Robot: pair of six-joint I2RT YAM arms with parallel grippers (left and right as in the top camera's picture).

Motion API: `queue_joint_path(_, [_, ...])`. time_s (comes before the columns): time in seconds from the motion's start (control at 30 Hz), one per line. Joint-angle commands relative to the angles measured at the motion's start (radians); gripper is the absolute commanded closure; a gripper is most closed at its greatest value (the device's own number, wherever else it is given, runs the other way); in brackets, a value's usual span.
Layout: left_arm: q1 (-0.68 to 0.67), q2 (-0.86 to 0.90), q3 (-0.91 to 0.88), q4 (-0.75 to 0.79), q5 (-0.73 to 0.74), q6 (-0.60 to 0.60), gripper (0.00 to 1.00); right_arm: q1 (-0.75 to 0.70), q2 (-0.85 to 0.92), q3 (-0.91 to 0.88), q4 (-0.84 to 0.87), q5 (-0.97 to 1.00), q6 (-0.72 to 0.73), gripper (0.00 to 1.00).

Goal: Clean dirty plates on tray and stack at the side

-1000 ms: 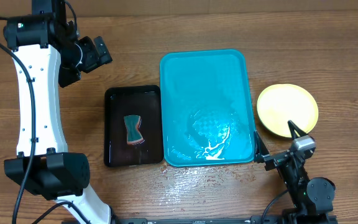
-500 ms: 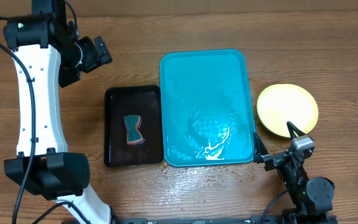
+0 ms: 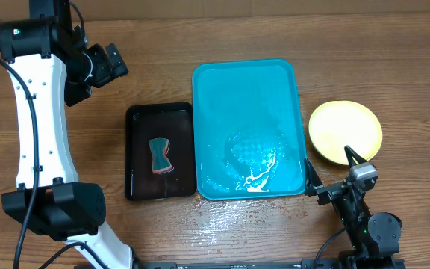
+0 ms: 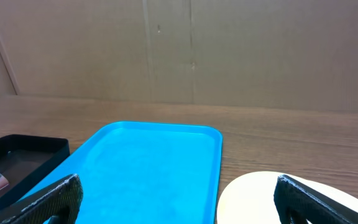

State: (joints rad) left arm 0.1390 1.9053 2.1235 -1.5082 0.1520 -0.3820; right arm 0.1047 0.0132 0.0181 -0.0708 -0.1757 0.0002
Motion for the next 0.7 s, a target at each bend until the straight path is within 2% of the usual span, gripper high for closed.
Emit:
queue_joint_path(0.0, [-0.002,-0.01,0.019,-0.002,-0.031,0.012,0.0,-0.001,-0.007,-0.01,0.005,0.003,-0.001,0.0])
queue_joint_path(0.2, [-0.086,-0.08,0.019,-0.003,-0.064,0.014,0.0,-0.001,-0.007,-0.01,0.005,0.003,-0.001,0.0])
queue_joint_path(0.3, [-0.188,-0.158,0.019,0.003,-0.204,0.023,0.0,-0.001,-0.007,-0.01,0.005,0.003,-0.001,0.0])
queue_joint_path(0.37, [-0.279,-0.218,0.018,0.026,-0.351,0.023,0.0,-0.001,-0.007,-0.01,0.005,0.003,-0.001,0.0])
queue_joint_path(0.5, [-0.42,-0.329,-0.018,0.159,-0.529,0.05,0.0,-0.001,-0.007,-0.01,0.005,0.003,-0.001,0.0])
queue_joint_path(0.67, [-0.459,-0.486,-0.163,0.282,-0.527,0.06,0.0,-0.001,-0.007,-0.01,0.005,0.003,-0.001,0.0])
